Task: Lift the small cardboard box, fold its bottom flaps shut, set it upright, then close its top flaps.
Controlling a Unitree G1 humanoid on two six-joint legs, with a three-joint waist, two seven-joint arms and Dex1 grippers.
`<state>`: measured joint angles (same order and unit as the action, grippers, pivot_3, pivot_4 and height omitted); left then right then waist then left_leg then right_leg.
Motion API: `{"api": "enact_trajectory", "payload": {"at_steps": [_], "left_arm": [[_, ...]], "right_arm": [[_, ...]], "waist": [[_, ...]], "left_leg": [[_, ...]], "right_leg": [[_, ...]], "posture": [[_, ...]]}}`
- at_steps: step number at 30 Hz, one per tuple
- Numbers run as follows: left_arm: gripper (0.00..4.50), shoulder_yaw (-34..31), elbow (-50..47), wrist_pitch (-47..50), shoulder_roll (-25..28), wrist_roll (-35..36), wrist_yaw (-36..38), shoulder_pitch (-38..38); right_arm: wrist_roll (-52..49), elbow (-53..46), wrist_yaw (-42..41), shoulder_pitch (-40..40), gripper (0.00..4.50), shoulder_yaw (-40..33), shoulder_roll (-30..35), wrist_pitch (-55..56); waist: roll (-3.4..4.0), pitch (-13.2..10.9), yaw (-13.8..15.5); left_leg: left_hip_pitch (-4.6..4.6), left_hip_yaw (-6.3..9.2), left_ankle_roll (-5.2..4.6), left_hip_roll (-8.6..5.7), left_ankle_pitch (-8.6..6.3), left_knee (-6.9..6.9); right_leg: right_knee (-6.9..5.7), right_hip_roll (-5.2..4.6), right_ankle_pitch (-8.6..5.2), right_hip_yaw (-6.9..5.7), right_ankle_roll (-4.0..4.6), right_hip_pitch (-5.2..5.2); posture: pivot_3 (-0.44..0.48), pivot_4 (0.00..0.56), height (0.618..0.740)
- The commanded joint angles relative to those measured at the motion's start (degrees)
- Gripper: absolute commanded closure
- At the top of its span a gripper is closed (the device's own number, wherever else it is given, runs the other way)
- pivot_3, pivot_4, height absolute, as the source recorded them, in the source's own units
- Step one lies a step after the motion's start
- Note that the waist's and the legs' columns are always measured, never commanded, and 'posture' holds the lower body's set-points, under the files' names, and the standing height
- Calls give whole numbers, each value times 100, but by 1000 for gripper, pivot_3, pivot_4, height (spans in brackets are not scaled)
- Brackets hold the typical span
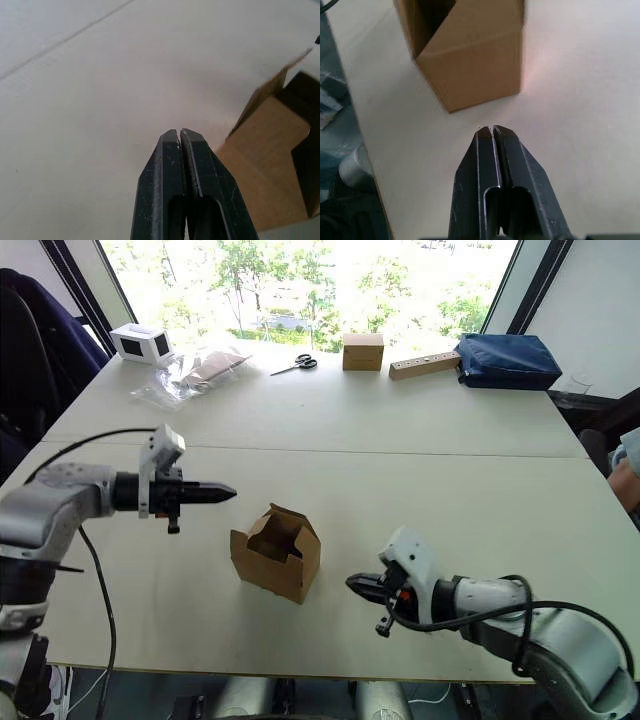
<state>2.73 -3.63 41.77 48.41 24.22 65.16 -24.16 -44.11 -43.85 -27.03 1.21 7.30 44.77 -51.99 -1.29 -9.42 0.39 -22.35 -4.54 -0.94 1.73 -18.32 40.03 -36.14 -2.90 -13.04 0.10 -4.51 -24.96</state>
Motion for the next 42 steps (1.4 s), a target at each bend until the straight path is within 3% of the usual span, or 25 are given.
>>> {"api": "enact_trajectory", "payload": {"at_steps": [1,8,18,31,36,42], "left_arm": [[4430,355,-293,-438,40,-431,-161,497],[4430,482,-883,-129,-321,-257,-485,774],[4430,701,-1173,42,-311,-116,-222,685],[4430,1142,-1055,-29,-730,-218,-207,411],[4430,819,-800,-140,-326,-193,3,403],[4430,-15,-363,237,-11,630,515,86]], "right_arm": [[413,107,130,-172,4500,433,-303,135],[1020,550,-37,-366,4500,895,-570,327],[1169,638,-153,-524,4500,728,-880,345],[1397,604,-522,-464,4500,332,-407,314],[1276,539,-772,-376,4500,-285,-138,404],[679,653,-1395,-304,4500,-1278,159,384]], "waist": [[3,1,-10],[-9,6,39],[-8,5,20],[-8,5,16],[-8,5,23],[-8,3,33]], "left_leg": [[0,-2,0,0,0,-2],[-6,2,1,-8,0,2],[-2,5,0,-2,0,1],[-2,6,0,-4,0,0],[-2,7,0,-1,0,0],[-3,8,0,1,0,0]], "right_leg": [[-2,1,0,2,1,-3],[4,-16,-2,-8,5,3],[1,-4,-1,-9,3,4],[3,-3,-1,-8,3,5],[3,-1,-2,-8,3,4],[4,-2,-2,-11,4,4]], "posture": [[0,150,740],[0,150,740],[0,150,740],[0,150,740],[0,150,740],[0,150,740]]}}
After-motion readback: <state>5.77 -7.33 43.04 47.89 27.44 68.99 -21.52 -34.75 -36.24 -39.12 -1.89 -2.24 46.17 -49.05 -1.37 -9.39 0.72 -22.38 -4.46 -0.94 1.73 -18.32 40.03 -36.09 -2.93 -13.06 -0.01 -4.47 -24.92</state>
